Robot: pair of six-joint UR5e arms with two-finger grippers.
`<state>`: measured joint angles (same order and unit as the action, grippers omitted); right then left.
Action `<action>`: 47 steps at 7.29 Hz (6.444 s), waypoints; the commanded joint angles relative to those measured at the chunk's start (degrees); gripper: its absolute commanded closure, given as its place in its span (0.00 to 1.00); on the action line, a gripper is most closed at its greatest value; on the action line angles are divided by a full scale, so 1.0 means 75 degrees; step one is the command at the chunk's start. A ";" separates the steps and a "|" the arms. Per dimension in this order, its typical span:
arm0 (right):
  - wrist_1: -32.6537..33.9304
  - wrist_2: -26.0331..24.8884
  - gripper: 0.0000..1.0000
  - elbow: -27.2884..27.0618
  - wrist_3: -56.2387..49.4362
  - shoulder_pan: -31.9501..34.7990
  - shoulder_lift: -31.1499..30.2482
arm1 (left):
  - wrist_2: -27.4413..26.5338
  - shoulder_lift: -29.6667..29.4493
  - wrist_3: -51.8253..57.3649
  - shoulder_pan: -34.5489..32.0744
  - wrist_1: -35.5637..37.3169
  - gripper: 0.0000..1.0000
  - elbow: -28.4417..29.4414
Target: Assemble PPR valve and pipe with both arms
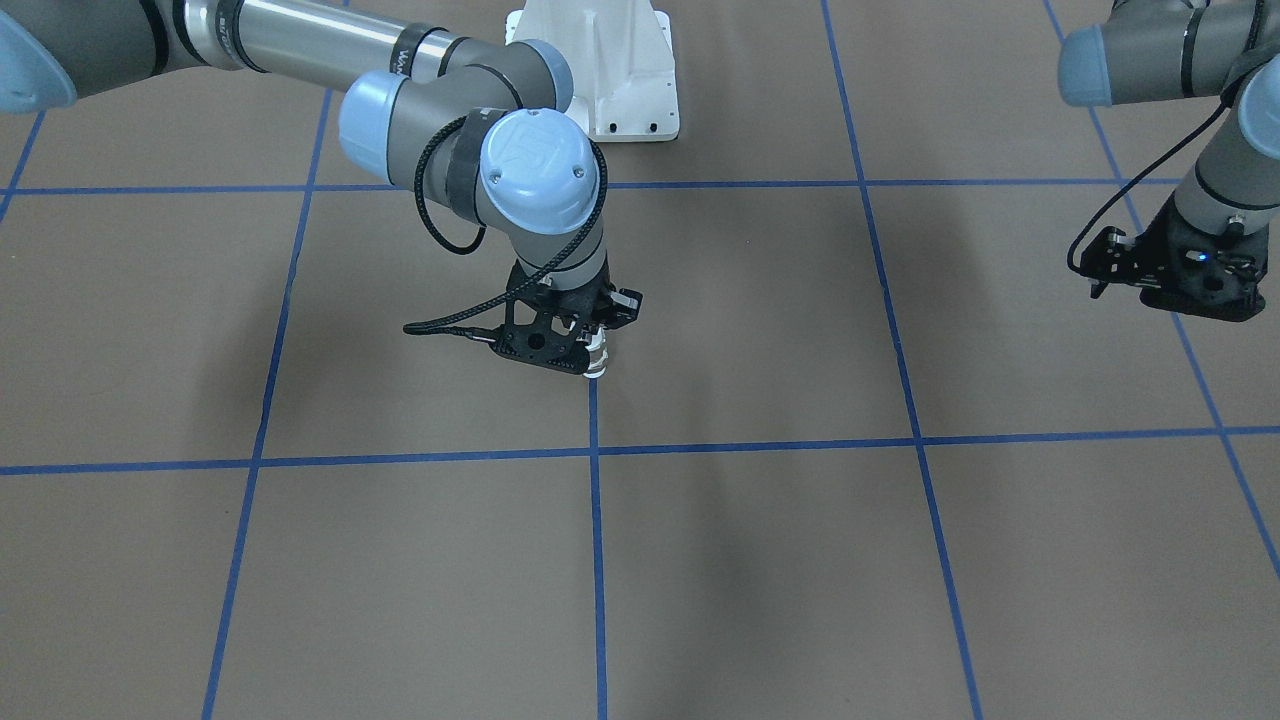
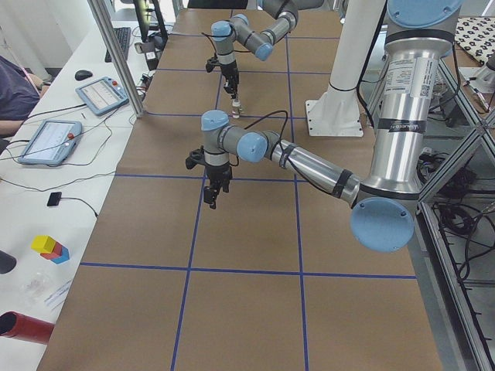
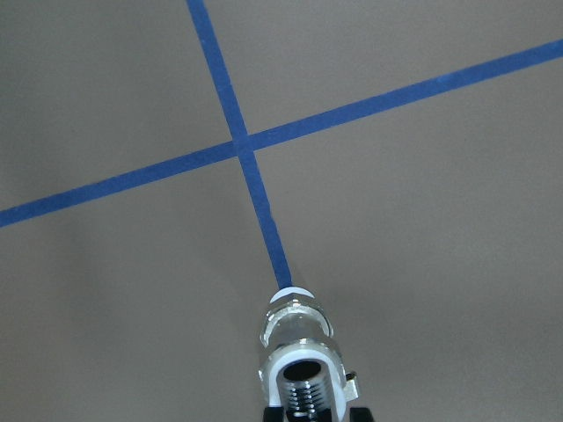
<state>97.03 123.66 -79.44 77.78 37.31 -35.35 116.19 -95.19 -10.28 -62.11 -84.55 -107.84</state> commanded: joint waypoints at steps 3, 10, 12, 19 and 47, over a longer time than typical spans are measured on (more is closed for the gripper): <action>0.0000 0.0000 1.00 0.0022 0.0000 -0.0018 0.0002 | 0.0000 -0.0012 0.0000 0.0008 0.0000 0.00 0.0023; -0.0361 -0.0070 1.00 0.0034 0.0059 -0.0029 -0.0021 | 0.0000 0.0000 0.0000 -0.0004 0.0000 0.01 0.0023; -0.0375 -0.0059 0.98 0.0081 0.0082 -0.0041 -0.0010 | 0.0000 0.0000 0.0000 -0.0004 0.0000 0.01 0.0023; -0.0375 -0.0059 0.63 0.0081 0.0036 -0.0041 -0.0033 | 0.0000 -0.0023 0.0000 0.0008 0.0000 0.01 0.0023; -0.0680 0.1313 0.01 -0.0244 -1.2214 0.7295 -0.6420 | 0.2027 0.0668 0.2285 -0.3250 -0.0258 0.01 0.1934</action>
<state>91.97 133.58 -79.11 -15.72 92.06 -83.26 131.35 -90.30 6.78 -86.42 -86.46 -93.46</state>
